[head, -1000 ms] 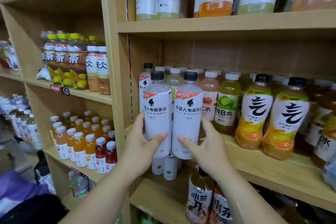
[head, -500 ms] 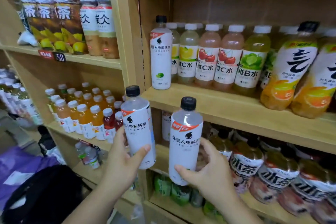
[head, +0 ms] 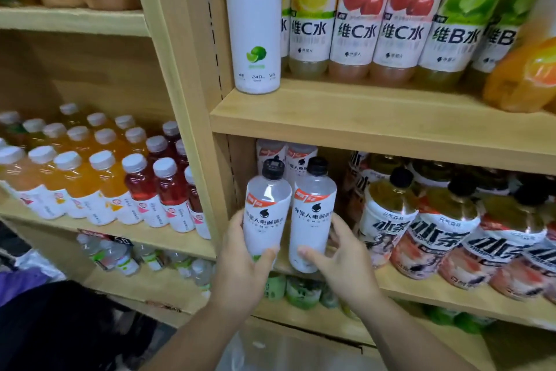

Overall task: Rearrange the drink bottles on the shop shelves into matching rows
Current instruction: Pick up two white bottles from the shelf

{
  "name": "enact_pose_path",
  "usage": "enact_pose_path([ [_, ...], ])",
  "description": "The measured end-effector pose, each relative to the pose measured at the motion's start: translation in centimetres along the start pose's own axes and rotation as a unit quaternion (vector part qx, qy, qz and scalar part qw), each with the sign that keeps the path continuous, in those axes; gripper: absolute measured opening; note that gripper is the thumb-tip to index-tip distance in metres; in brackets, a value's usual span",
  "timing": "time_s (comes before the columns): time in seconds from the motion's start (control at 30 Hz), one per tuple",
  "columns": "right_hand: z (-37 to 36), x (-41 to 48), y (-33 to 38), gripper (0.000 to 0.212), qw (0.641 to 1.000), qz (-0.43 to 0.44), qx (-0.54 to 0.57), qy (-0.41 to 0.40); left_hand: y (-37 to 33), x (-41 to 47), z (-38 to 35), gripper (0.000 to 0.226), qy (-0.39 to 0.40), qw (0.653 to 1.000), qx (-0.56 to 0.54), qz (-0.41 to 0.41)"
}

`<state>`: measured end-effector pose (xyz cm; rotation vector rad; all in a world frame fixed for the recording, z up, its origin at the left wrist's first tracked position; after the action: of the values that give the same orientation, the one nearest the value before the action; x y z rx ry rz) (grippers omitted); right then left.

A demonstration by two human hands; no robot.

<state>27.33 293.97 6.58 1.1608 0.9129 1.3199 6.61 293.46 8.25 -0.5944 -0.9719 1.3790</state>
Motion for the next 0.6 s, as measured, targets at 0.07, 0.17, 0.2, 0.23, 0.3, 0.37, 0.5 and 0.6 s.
enact_pose_path([
  [0.07, -0.4, 1.1, -0.8, 0.070, 1.000, -0.004, -0.009, -0.009, 0.7, 1.4, -1.3, 0.068, -0.010, 1.000, -0.004, 0.003],
  [0.17, -0.7, 3.0, -2.6, 0.064, 0.999, -0.024, -0.006, -0.025, 2.3, 3.2, -3.2, 0.067, -0.024, 1.000, -0.010, 0.014],
  [0.2, -0.8, 3.6, -3.1, 0.066, 0.999, -0.028, -0.004, -0.033, 2.8, 3.7, -3.9, 0.068, -0.030, 0.999, -0.016, 0.019],
  [0.23, -0.9, 4.2, -3.6, 0.069, 0.999, -0.030, -0.003, -0.039, 3.2, 4.2, -4.5, 0.071, -0.036, 0.999, -0.019, 0.026],
  [0.3, -1.2, 5.1, -4.6, 0.071, 0.998, -0.032, -0.007, -0.054, 3.6, 5.1, -5.7, 0.075, -0.045, 0.998, -0.013, 0.029],
  [0.37, -1.5, 5.3, -5.3, 0.054, 0.998, -0.039, -0.012, -0.056, 4.1, 5.9, -6.7, 0.077, -0.048, 0.998, 0.008, 0.029],
  [0.5, -1.7, 5.4, -5.9, 0.047, 0.998, -0.016, -0.028, -0.055, 4.9, 7.0, -7.8, 0.074, -0.076, 0.995, 0.058, 0.033],
  [0.6, -2.0, 5.4, -5.7, 0.050, 0.998, -0.009, -0.022, -0.054, 4.9, 6.2, -8.0, 0.075, -0.106, 0.992, 0.060, 0.042],
])
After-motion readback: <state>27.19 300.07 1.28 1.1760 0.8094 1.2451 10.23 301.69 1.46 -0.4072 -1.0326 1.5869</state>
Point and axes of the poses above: each hand's wrist, its own x-axis towards the middle knuckle, its own z-axis out of the back of the hand, y = z × x, the point moved 4 cm from there along x, towards the middle knuckle, and after that the axes turned 11 degrees about x, right-handed, at the moved point
